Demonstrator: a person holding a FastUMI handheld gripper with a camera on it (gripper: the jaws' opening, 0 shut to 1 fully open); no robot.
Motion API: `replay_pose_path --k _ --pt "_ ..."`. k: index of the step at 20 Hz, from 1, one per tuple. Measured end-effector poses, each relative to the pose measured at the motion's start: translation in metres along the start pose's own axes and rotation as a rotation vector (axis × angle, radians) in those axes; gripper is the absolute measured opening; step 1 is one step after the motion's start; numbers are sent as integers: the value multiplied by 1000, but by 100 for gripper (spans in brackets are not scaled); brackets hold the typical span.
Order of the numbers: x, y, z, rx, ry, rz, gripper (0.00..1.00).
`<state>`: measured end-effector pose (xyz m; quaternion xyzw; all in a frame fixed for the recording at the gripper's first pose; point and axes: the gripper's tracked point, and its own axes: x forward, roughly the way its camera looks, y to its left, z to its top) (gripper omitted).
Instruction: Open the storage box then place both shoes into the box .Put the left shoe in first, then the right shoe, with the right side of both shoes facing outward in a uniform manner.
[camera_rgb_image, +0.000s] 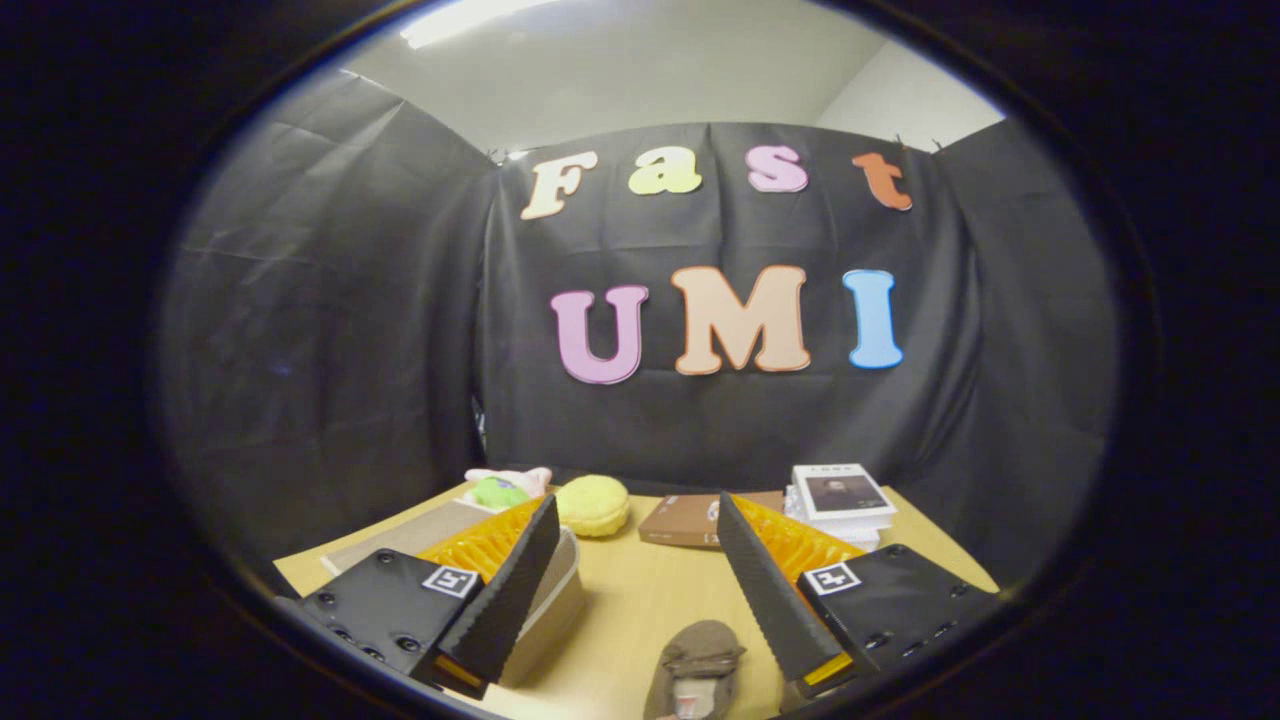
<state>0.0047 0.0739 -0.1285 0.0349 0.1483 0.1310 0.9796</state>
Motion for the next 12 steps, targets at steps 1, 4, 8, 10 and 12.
replay_pose_path --k 1,4,8,10,12 --pt "5 6 -9 29 25 22 100" --pt "15 10 -35 119 95 50 100" --pt "36 6 -59 154 150 52 99" --pt "40 11 -72 184 176 74 99" --pt "43 21 -88 244 211 107 99"
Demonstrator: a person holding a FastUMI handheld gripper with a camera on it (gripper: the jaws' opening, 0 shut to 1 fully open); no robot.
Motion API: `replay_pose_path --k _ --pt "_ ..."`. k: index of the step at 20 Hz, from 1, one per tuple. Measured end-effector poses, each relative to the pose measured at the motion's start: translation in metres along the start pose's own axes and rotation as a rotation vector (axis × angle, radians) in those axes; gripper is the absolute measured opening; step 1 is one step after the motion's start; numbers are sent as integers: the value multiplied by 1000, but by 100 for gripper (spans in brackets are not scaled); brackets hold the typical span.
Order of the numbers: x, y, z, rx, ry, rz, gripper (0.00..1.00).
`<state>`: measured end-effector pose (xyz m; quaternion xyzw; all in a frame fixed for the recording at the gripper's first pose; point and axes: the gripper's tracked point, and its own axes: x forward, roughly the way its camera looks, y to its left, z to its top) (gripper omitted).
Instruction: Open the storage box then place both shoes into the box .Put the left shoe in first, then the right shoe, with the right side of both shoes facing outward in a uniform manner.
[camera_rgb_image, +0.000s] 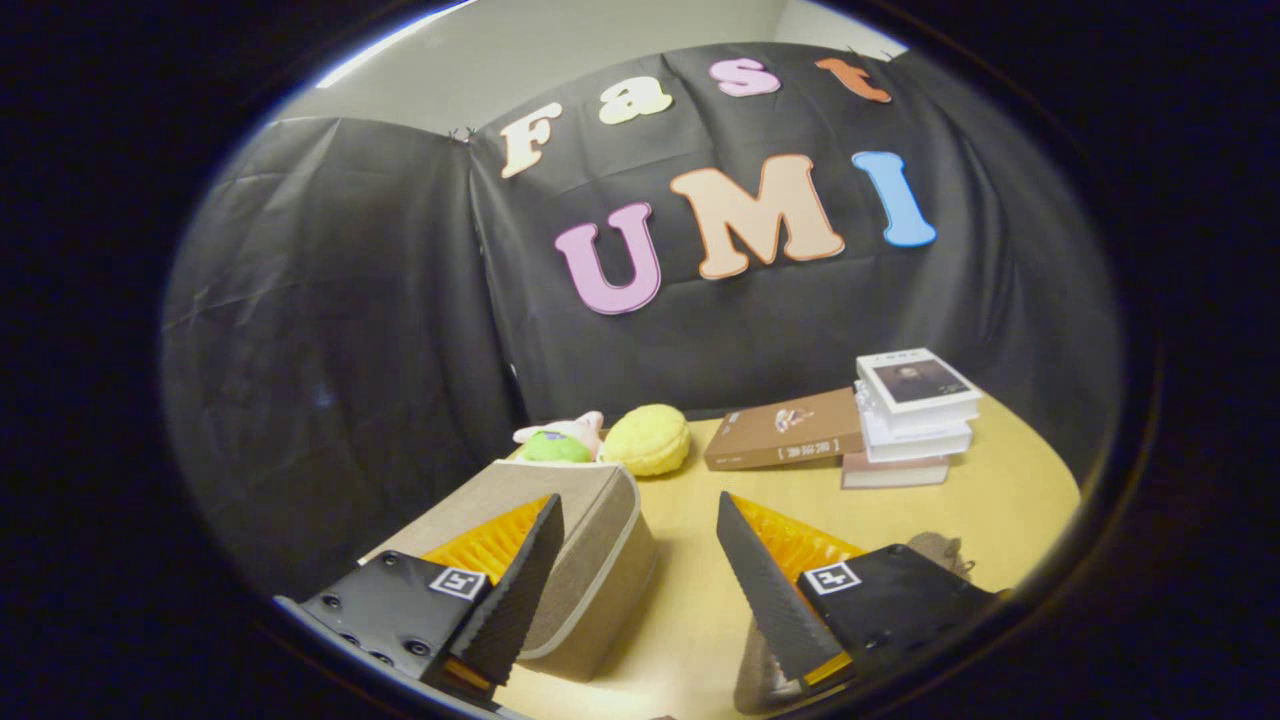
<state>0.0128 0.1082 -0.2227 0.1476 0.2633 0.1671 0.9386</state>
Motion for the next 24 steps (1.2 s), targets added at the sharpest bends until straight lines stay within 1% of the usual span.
replay_pose_path --k 5,8,11,14,17,21,24 --pt "9 21 -38 179 108 103 100" --pt "17 33 -55 340 161 181 100" --pt "21 37 -68 467 213 210 100" --pt "24 46 -79 507 248 240 100" --pt "23 57 -83 566 280 301 100" --pt "32 60 -96 635 307 317 100" --pt "29 70 -108 688 366 367 100"
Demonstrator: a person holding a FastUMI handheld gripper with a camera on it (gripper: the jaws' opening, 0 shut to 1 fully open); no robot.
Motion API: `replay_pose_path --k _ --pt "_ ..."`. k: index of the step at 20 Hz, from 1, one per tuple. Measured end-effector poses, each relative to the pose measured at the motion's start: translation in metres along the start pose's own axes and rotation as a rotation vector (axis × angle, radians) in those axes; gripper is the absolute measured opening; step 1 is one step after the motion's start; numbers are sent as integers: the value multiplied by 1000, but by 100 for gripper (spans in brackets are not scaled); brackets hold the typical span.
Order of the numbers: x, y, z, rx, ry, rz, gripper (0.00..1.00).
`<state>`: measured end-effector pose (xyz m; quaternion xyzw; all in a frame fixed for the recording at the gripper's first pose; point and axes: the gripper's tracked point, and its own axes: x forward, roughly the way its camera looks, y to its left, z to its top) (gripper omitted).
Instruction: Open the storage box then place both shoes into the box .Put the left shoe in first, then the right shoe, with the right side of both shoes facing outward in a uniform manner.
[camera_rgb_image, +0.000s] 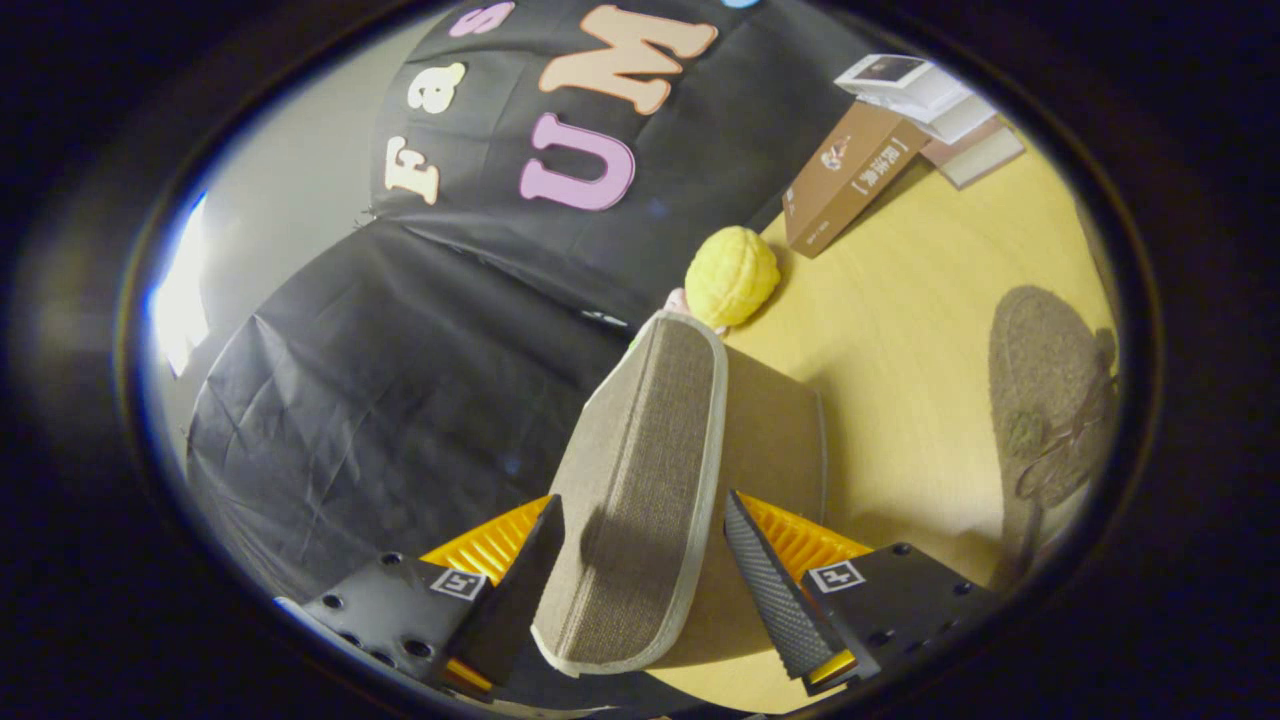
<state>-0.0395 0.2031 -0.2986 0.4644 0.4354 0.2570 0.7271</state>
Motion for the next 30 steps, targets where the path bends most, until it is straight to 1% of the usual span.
replay_pose_path --k 2,4,7,11,16,19,22,23,24,25,26,27,29,30 --pt "1 0 -7 23 23 12 100" --pt "0 1 -5 36 17 24 100" --pt "-6 9 -2 95 24 78 100" --pt "-16 23 6 132 7 119 99" --pt "-25 36 18 134 -9 168 98" --pt "-32 51 24 152 -24 212 81" --pt "-39 66 19 140 5 244 52" --pt "-39 67 19 129 1 239 43" --pt "-39 54 28 109 -47 175 34" --pt "-29 52 37 111 -64 179 24" --pt "-31 58 28 132 -42 190 15" --pt "-34 64 25 134 -28 202 15" --pt "-37 71 21 81 -13 208 15" --pt "-5 71 21 58 -36 169 15"
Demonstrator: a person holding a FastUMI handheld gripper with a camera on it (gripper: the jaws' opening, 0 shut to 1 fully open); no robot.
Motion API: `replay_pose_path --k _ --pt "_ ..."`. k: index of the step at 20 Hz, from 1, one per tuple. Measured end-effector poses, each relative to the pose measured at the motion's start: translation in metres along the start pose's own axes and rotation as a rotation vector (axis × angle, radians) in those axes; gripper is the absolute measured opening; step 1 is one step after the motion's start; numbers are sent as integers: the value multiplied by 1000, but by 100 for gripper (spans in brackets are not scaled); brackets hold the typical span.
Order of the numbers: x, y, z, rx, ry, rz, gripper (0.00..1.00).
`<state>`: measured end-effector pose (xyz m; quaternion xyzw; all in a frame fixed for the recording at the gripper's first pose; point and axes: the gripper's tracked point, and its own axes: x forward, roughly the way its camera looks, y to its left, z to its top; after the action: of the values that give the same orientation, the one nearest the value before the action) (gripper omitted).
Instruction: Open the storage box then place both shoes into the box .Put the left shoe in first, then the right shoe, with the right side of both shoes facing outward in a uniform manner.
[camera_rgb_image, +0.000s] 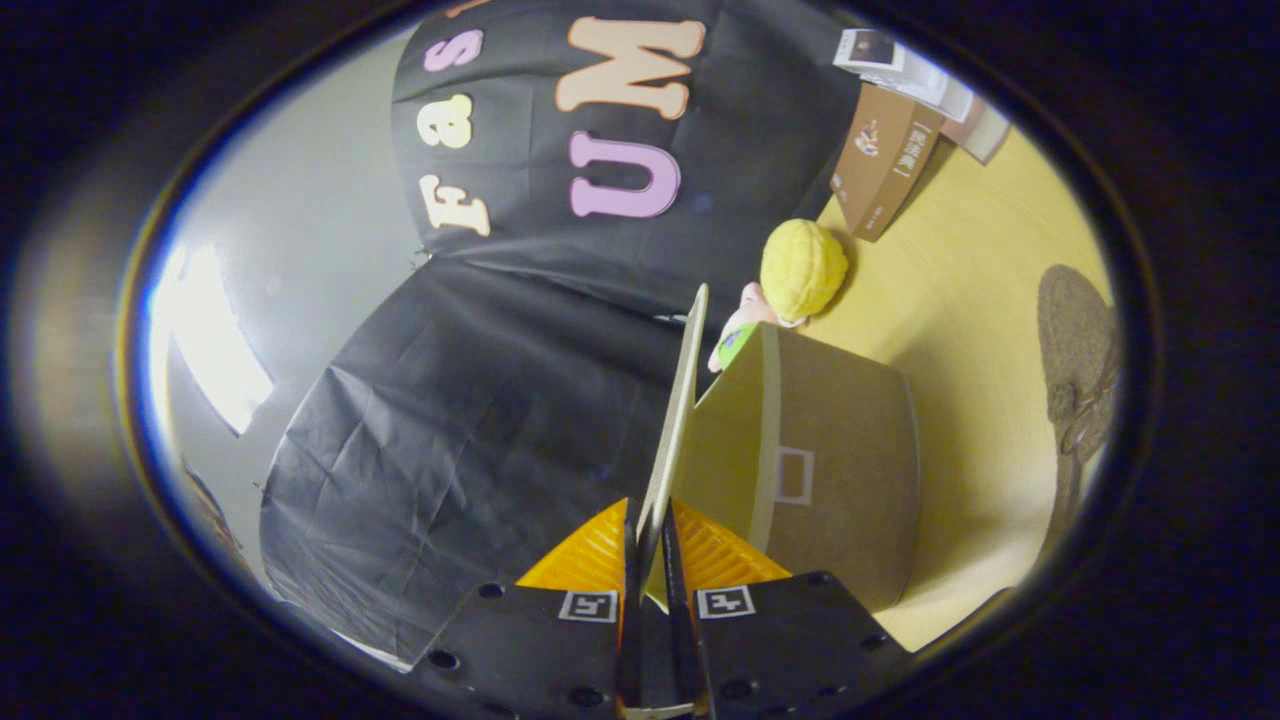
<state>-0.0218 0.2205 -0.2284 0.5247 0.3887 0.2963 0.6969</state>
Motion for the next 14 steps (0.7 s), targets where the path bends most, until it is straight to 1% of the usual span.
replay_pose_path --k 2,4,6,9,14 --pt "-23 6 9 12 0 7 9" --pt "-27 21 9 -30 3 1 3" --pt "-25 37 8 -89 6 -12 3" --pt "-14 58 8 -145 13 -49 3" --pt "6 98 3 -263 32 -81 3"
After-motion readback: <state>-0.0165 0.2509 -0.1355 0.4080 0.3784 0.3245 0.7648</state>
